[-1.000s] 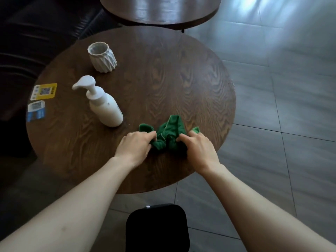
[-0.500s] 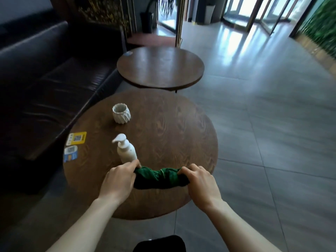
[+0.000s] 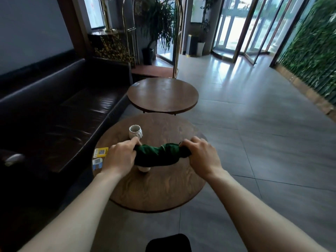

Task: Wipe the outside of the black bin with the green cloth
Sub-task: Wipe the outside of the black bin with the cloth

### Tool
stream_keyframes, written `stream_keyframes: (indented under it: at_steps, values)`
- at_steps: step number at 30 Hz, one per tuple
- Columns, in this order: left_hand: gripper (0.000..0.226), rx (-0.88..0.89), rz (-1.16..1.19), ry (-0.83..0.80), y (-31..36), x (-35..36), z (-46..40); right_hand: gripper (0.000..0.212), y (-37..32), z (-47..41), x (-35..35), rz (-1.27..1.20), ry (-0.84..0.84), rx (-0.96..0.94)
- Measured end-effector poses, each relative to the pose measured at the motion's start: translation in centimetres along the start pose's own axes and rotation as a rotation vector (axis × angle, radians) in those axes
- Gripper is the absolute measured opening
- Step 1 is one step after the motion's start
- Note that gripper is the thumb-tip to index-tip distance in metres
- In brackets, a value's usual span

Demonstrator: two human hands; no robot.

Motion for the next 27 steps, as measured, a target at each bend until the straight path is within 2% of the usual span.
stream_keyframes:
  at_steps: [7,13,27]
  values:
    - [0.023,0.028,-0.012,0.07,1.6,-6.4,2.5,0.035,-3.2,2.7,-5.3,-0.014,0.086,-0.041]
    - [0.021,0.006,-0.04,0.123,4.0,-9.4,5.2,0.036,-3.6,5.1,-7.9,-0.023,0.088,-0.088]
    - [0.021,-0.025,-0.131,0.138,15.7,-9.8,12.1,0.039,3.9,12.7,-12.3,-0.071,0.091,-0.176]
Point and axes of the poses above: each hand's wrist, its own z-axis away from the middle knuckle, its own x-axis out of the palm, y = z × x, the point moved 6 cm from there along -z, towards the middle knuckle, and after that the axes turned 9 degrees about x, right-handed, at the moved point
